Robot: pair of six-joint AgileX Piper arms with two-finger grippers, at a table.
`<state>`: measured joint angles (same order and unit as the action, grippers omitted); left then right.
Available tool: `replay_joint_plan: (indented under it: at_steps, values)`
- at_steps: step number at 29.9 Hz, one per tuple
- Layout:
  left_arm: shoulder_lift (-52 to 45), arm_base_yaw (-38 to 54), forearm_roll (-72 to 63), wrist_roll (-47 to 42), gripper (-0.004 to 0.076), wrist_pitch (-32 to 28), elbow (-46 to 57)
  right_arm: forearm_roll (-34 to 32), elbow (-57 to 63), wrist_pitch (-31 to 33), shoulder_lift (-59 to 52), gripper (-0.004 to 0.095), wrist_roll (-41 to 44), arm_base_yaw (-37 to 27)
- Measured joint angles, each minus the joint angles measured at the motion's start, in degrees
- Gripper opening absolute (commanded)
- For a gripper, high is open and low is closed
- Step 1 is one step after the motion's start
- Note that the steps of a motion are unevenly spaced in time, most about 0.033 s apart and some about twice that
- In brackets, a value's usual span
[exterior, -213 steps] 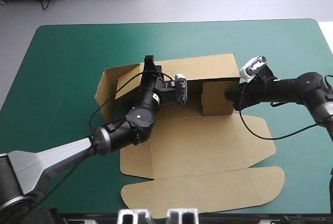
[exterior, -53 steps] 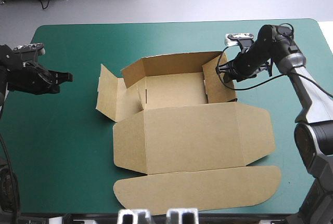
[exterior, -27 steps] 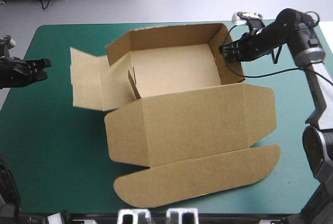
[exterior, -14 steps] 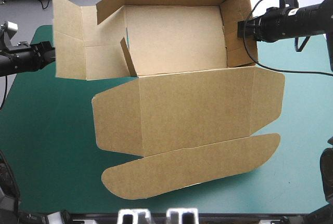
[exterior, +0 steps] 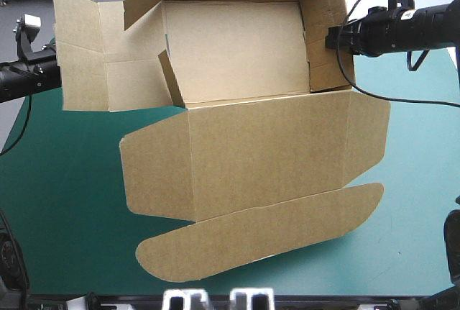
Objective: Fold the box
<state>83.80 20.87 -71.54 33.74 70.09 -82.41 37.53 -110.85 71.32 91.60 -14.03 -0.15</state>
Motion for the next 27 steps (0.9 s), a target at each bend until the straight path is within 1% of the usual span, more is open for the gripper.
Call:
replay_joint_plan:
  at_steps: [9, 17, 22, 27]
  values:
    - [-1.89, -4.37, -5.22, 0.18, -0.0010, 0.14, 0.00, -0.01, 0.00, 0.00, 0.00, -0.0018, -1.60, 0.00]
    - [-4.68, -6.35, -5.30, 0.18, -0.0010, 0.20, 0.00, -0.35, 0.00, 0.00, 0.00, -0.0018, -2.53, 0.00]
    - [-6.38, -6.49, -4.89, -0.27, -0.0010, 0.20, 0.00, -1.98, 0.00, 0.00, 0.00, -0.0018, -2.54, 0.00]
    - [-7.92, -6.49, -4.35, -1.15, -0.0010, 0.36, 0.00, -2.20, 0.00, -0.47, 0.00, -0.0016, -2.72, 0.00]
